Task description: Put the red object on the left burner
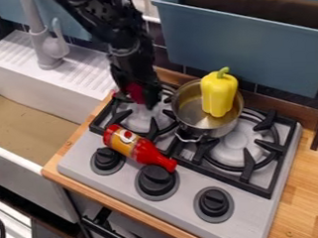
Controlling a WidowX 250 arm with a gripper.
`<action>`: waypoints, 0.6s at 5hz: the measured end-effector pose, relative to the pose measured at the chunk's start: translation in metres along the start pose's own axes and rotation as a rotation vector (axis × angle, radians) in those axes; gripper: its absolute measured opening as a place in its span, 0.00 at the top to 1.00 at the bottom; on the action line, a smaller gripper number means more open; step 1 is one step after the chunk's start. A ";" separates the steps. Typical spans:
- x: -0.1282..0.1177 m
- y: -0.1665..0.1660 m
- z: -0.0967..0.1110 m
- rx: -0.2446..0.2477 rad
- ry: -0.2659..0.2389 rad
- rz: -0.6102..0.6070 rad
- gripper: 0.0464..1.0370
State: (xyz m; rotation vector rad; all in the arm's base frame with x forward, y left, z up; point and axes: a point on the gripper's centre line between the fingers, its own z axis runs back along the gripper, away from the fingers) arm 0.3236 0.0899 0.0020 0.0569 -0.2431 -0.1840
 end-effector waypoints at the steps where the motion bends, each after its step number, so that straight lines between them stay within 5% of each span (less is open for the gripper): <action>1: 0.001 -0.005 0.015 -0.030 -0.013 0.005 0.04; 3: -0.005 0.002 0.023 -0.049 -0.009 0.041 0.04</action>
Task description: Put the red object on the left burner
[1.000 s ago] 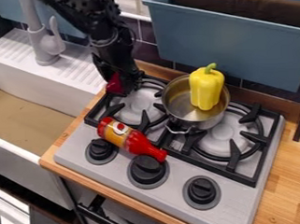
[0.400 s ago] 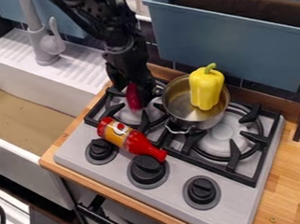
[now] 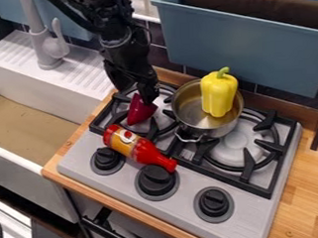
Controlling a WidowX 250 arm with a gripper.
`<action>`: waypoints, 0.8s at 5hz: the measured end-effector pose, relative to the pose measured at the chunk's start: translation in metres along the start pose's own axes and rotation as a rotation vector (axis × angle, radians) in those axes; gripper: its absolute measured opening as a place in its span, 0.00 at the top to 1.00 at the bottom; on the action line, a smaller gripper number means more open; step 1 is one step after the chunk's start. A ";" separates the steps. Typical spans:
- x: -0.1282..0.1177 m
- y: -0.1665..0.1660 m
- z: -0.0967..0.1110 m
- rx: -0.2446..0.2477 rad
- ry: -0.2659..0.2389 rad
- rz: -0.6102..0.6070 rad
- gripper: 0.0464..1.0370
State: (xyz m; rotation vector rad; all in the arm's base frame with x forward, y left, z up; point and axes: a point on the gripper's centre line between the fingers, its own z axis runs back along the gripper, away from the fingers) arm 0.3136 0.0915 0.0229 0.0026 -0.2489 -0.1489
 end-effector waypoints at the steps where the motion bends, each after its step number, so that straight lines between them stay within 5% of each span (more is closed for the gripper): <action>1: 0.008 0.001 0.017 0.002 -0.047 0.009 0.04; 4: 0.016 -0.004 0.050 0.051 -0.032 0.041 0.04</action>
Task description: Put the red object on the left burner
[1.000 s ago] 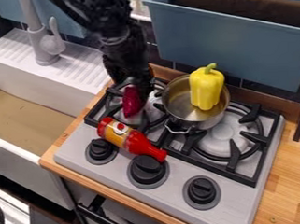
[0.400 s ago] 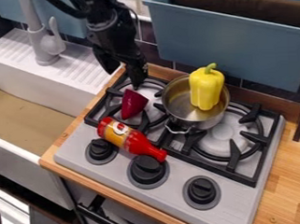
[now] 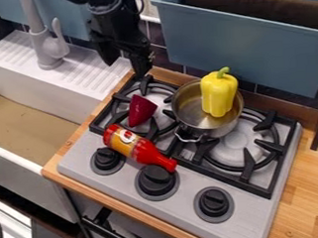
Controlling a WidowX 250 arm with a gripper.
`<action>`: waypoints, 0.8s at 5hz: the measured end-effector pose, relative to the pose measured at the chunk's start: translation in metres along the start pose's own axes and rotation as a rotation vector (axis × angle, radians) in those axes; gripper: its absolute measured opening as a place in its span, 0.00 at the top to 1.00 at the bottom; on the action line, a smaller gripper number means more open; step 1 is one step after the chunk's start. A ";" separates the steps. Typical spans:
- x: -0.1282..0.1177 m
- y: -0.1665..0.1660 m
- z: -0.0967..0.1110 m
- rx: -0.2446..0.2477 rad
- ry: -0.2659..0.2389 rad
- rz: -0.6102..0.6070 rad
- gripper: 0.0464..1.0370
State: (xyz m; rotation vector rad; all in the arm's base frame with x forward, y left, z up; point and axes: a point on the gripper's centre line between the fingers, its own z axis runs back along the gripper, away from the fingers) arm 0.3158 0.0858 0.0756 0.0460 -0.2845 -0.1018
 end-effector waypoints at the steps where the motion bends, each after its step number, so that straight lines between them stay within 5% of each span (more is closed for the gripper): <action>1: 0.001 -0.007 0.004 0.018 0.027 0.013 0.04; 4: 0.011 -0.036 0.020 -0.018 0.024 -0.008 0.04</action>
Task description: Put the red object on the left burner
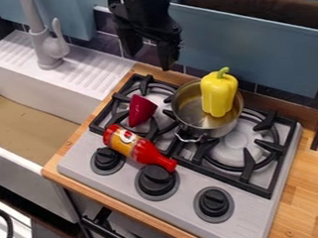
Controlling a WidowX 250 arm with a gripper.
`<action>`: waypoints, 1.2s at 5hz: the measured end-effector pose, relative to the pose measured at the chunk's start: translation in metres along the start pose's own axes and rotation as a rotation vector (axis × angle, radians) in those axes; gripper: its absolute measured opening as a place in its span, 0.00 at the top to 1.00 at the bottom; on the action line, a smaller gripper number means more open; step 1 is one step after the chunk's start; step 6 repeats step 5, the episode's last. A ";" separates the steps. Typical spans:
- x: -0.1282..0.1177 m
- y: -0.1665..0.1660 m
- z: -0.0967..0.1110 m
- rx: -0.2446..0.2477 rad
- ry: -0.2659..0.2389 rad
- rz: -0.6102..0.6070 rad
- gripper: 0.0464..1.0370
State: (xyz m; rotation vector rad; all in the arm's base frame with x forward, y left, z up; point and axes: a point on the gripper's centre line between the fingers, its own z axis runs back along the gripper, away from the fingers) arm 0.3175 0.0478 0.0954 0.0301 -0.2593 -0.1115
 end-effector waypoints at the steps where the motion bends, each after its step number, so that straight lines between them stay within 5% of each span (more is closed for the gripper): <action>1: 0.001 -0.005 0.007 -0.030 -0.013 -0.003 0.04; 3: 0.002 -0.006 0.024 -0.049 -0.046 0.052 0.04; 4: 0.003 -0.002 0.026 0.035 -0.087 0.207 0.04; 6: 0.003 -0.007 0.026 0.060 -0.075 0.268 0.04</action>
